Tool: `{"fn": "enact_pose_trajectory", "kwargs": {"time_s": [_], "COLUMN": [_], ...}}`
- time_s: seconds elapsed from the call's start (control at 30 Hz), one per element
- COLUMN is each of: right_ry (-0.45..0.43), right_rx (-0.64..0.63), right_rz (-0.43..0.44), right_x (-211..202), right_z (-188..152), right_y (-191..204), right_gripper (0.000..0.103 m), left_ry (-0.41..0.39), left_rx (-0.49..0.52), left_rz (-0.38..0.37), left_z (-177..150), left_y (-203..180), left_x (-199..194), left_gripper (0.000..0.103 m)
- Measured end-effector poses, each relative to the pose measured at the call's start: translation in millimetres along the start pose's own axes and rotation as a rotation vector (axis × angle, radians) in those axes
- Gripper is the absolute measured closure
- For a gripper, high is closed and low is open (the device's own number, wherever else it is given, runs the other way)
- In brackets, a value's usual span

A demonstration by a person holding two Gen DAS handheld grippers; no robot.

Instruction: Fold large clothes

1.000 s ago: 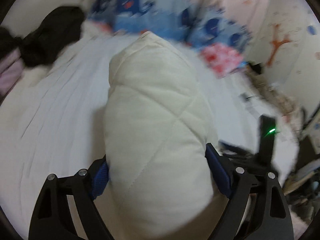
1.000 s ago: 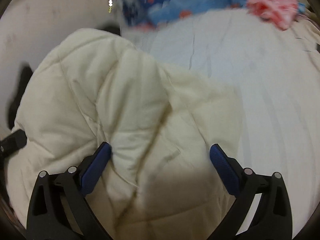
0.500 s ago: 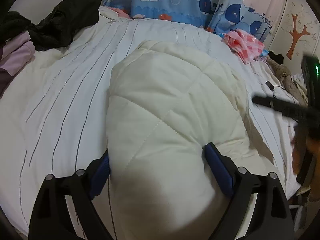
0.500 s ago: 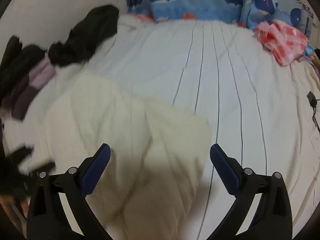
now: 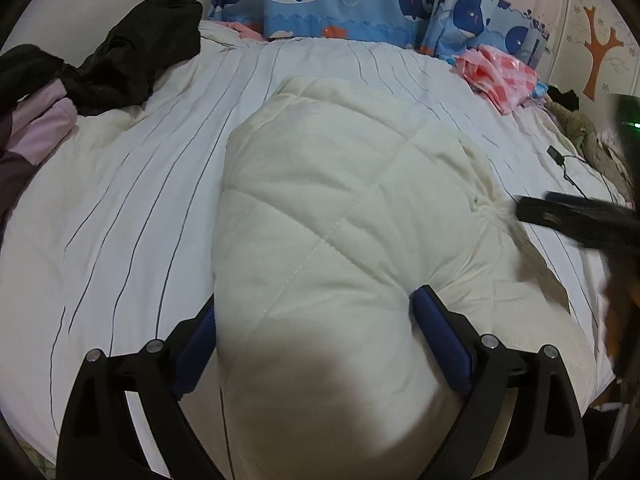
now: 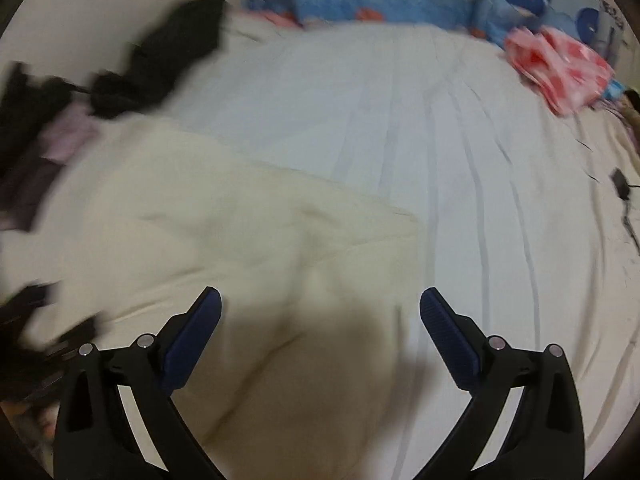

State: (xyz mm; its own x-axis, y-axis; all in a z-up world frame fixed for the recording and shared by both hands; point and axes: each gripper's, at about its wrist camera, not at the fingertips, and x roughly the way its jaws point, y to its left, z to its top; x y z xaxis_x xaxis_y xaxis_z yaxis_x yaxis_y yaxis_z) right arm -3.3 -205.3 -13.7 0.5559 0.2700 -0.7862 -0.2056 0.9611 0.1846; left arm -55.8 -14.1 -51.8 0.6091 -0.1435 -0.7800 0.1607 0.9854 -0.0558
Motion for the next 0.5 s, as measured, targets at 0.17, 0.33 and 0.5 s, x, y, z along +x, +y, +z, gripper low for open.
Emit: {"fn": "enact_pose_trajectory", "kwargs": {"time_s": [0.17,0.33,0.5], "right_ry": [0.032,0.042,0.044], "right_rx": [-0.084,0.002,-0.019], "right_rz": [-0.035,0.005,-0.054], "right_x": [11.2,17.5,-5.4], "right_z": [-64.4,-70.3,-46.8], "right_y": [16.6,7.4,17.9], "right_gripper": [0.007,0.007,0.007], "left_ry": [-0.031,-0.061,-0.081], "left_rx": [0.025,0.054,0.043], "left_rz": [0.046,0.099,0.112], "left_z": [-5.2,-11.7,-12.9], "left_y": [-11.6,-23.0,-18.5], "left_x": [-2.5,-8.3,-8.4], "left_gripper": [0.012,0.012,0.012]}}
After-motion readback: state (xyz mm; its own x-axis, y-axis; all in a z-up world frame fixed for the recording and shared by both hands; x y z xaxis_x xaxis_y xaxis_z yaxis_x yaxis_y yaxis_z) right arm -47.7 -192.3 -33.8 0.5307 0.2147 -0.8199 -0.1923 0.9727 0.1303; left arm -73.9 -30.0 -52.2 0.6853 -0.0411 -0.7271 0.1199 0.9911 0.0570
